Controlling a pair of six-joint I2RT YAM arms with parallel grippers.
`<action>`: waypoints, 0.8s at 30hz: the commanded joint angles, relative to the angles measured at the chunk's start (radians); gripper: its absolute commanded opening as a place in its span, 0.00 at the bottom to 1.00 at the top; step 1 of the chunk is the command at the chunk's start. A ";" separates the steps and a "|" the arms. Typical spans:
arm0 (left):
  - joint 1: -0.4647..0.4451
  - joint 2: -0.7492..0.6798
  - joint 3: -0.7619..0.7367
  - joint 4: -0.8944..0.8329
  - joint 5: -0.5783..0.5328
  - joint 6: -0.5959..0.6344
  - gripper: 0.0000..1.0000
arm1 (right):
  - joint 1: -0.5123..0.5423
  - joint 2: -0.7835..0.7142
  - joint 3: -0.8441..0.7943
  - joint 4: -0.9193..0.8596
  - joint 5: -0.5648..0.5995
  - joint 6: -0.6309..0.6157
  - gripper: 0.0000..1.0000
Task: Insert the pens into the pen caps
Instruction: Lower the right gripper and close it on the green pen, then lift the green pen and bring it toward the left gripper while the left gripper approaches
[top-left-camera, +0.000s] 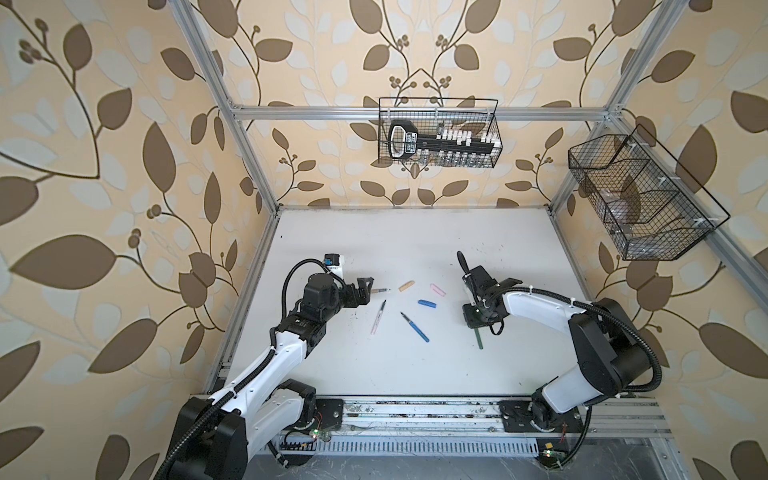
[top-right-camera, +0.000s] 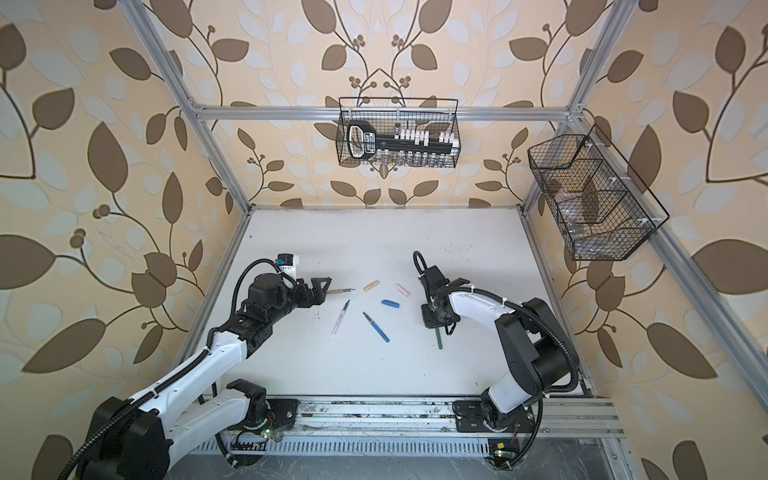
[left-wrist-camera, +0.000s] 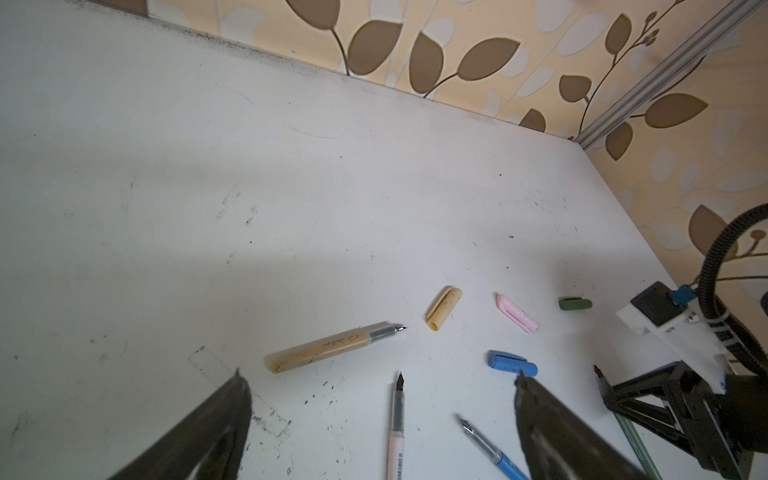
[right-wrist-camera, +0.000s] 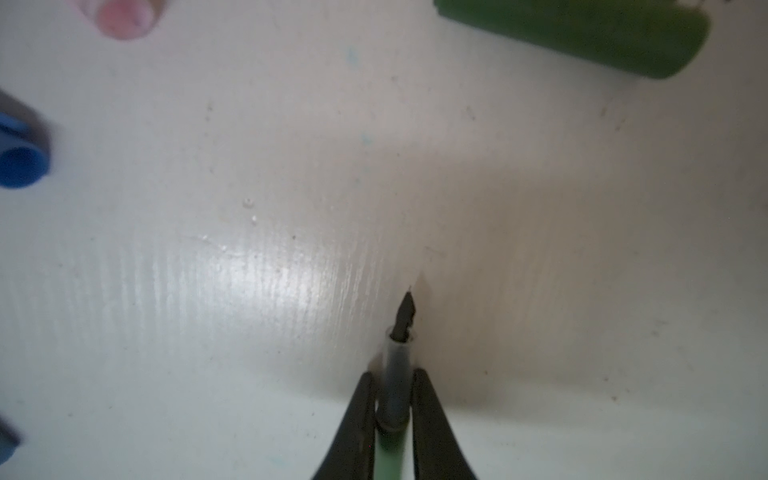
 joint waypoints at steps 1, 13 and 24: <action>-0.009 -0.004 0.036 0.017 0.043 0.017 0.99 | 0.004 0.000 -0.016 -0.024 0.012 0.001 0.10; -0.024 0.083 0.064 0.040 0.159 0.014 0.99 | 0.001 -0.167 -0.097 0.187 -0.128 -0.002 0.00; -0.165 0.210 0.092 0.181 0.304 -0.024 0.99 | 0.002 -0.455 -0.322 0.776 -0.313 0.146 0.00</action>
